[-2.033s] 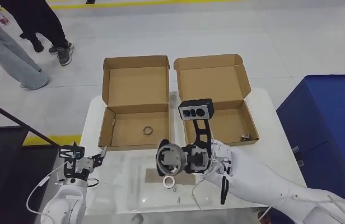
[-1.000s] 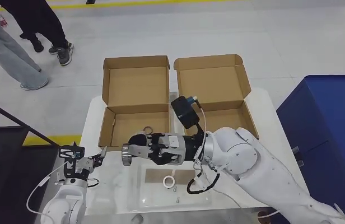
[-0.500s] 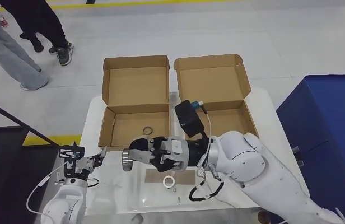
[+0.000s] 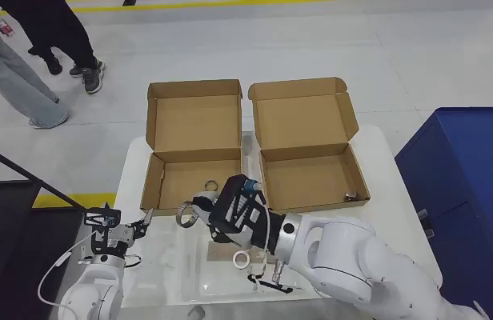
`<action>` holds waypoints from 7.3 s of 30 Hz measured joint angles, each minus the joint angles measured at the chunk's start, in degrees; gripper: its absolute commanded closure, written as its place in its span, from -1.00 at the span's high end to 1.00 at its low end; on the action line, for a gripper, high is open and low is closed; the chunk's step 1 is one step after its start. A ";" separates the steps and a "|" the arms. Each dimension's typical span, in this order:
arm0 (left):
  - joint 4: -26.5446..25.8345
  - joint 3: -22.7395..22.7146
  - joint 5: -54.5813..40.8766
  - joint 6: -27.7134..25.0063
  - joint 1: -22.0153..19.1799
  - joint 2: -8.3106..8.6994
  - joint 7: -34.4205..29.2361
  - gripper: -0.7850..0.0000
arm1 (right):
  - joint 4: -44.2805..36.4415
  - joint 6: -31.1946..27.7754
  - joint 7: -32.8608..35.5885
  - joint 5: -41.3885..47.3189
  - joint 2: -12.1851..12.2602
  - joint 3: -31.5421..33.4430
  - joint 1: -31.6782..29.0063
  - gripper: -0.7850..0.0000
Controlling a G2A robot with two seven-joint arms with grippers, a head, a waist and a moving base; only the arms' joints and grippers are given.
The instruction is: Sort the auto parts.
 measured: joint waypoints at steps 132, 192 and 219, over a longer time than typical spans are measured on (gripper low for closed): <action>0.00 0.00 0.00 0.00 0.00 0.00 0.00 1.00 | 100.68 -20.10 -3.98 5.93 -35.83 -35.50 42.49 -1.00; 0.00 0.00 0.00 0.00 0.00 0.00 0.00 1.00 | 114.97 -43.40 -28.00 4.41 -39.98 -28.81 42.65 -1.00; 0.00 0.00 0.00 0.00 0.00 0.00 0.00 1.00 | 40.07 -20.73 21.41 14.07 -21.43 -13.44 24.31 -1.00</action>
